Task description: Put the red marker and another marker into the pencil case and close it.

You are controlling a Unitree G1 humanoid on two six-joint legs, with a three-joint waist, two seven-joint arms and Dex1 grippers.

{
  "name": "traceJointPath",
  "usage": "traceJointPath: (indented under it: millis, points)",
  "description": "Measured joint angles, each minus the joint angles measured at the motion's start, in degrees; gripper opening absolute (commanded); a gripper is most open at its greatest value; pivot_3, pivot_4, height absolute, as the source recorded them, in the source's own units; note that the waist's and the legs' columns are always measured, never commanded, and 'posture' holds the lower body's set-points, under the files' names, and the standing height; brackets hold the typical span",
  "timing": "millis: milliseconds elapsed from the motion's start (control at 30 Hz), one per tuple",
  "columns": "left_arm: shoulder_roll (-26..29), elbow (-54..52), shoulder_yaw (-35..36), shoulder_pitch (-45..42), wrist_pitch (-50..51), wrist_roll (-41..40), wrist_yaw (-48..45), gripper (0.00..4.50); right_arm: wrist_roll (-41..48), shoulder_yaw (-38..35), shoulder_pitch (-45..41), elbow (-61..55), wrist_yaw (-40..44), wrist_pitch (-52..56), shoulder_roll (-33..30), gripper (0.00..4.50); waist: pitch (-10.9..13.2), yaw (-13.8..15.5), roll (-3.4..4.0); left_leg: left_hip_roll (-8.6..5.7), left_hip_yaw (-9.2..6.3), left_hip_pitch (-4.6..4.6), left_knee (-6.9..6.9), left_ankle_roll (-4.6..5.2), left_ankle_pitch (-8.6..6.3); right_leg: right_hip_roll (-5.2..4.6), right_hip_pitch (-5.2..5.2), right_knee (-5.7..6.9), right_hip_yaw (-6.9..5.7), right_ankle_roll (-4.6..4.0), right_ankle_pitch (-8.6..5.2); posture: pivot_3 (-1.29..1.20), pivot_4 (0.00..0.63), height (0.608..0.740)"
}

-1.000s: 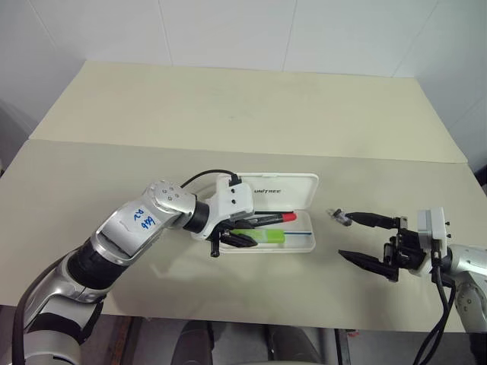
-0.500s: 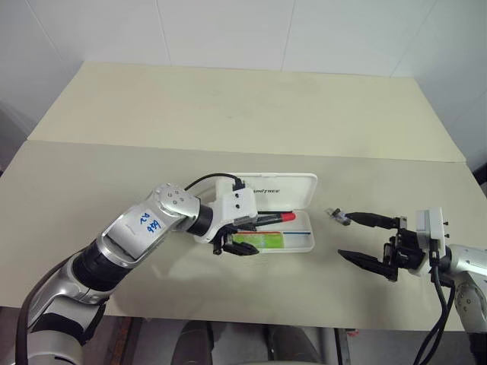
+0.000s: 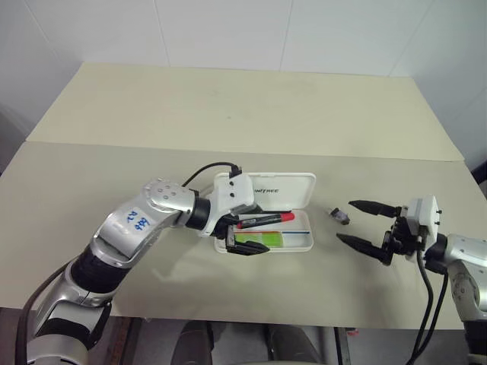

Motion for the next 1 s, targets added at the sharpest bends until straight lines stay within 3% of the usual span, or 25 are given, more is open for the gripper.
traceJointPath:
  millis: [267, 567, 700, 1000]
  points:
    - [0.3, -1.8, 11.7, 8.0, -7.2, -8.2, -4.0, 4.47, -2.2, 4.1, -4.0, 3.0, -4.2, 5.1, 1.2, 4.5, 0.0, 0.0, 0.02, 0.0, 0.0, 0.01, 0.05, 0.0, 0.0, -0.01, 0.0, 0.11, 0.0, 0.0, 0.0, 0.0, 0.15, 0.74]
    - [7.7, 0.2, 20.3, 14.4, -14.7, -9.4, -8.1, 4.47, -4.5, 7.7, -5.6, 6.6, -5.9, 9.2, 1.9, 4.5, 0.0, -0.1, 0.01, 0.0, 0.02, 0.02, 0.05, 0.0, 0.01, -0.01, 0.0, 0.13, 0.0, -0.03, -0.01, 0.0, 0.15, 0.74]
    - [9.9, 2.5, 23.3, 14.8, -17.2, -9.2, -8.7, 4.5, -5.7, 8.5, -7.6, 8.1, -7.6, 9.8, 2.1, 3.55, 0.0, -0.4, -0.01, 0.0, 0.06, 0.05, 0.09, 0.07, 0.05, -0.04, 0.0, 0.13, 0.01, -0.06, 0.02, 0.0, 0.15, 0.74]
    - [11.1, 4.7, 28.7, 18.0, -20.9, -10.3, -9.9, 4.5, -5.9, 7.9, -8.3, 8.8, -9.1, 9.5, 2.2, 0.41, 0.0, -0.9, -0.02, 0.02, 0.05, 0.03, -0.13, 0.02, 0.01, -0.04, -0.08, 0.12, -0.04, -0.12, -0.09, 0.0, 0.15, 0.74]
